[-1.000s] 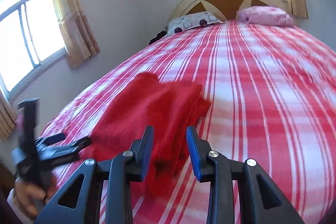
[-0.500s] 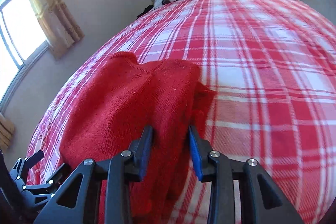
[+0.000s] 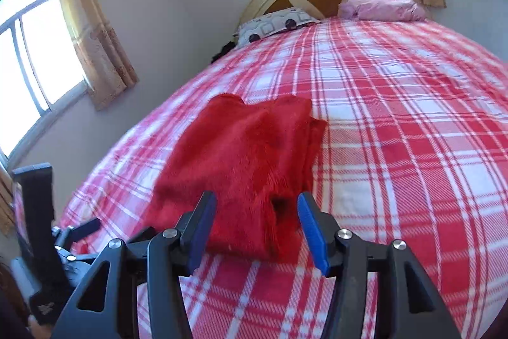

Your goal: Fold small clothes

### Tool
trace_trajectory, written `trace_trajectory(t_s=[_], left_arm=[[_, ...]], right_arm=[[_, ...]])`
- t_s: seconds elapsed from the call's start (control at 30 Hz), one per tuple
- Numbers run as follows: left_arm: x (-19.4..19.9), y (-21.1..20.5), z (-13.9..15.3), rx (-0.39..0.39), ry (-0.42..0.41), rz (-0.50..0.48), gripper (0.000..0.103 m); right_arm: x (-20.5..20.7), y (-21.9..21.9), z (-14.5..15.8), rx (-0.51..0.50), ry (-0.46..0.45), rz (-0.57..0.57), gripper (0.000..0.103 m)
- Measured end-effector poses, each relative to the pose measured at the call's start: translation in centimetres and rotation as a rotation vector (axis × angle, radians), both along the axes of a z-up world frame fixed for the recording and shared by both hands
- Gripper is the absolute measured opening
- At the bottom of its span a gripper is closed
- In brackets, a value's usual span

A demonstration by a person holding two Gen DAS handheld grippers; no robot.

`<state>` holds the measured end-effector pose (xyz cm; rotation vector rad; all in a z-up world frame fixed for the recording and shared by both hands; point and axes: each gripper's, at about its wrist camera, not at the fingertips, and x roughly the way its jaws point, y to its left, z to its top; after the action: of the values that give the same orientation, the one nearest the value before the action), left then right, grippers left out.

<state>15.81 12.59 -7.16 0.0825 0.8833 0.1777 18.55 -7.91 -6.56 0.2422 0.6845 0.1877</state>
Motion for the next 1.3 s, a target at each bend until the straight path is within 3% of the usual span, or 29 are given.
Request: trace_trajectory(t_s=[0.23,0.43,0.53,0.67,0.8,0.93,1.1,1.3], left_arm=[[-2.2,-0.1,-0.9,-0.017,0.054,-0.026,0.102],[-5.6,0.2,1.4,-0.067,-0.031,-0.035,0.102],[-7.4,0.3,3.4,-0.083,-0.097,-0.039,0.102],[-10.2,0.3,6.4,-0.059,-0.228,-0.039,0.103],[-12.6,0.3,9.1,-0.055,-0.341,-0.068,0.103],[-14.4,-0.2,11.6,-0.047,-0.44,-0.119,0.103],[-15.7,0.0,13.5,-0.087,-0.467,-0.129,0.103],[-16.3,0.1,14.5,-0.113,-0.471,-0.094,0.103]], right_arm=[[-2.8,0.4,-1.8,-0.028,0.071,-0.034,0.056],[-6.1,0.6,-0.6,-0.045,0.074,-0.065,0.056],[-8.2,0.9,1.5,-0.064,0.005,-0.083,0.056],[-11.5,2.1,5.0,-0.134,-0.154,-0.094,0.056],[-14.9,3.2,8.7,-0.195,-0.316,-0.117,0.078],[-18.4,4.4,12.0,-0.26,-0.486,-0.148,0.085],[-20.6,4.9,14.3,-0.236,-0.549,-0.148,0.087],[-21.9,4.3,14.6,-0.228,-0.567,-0.191,0.087]])
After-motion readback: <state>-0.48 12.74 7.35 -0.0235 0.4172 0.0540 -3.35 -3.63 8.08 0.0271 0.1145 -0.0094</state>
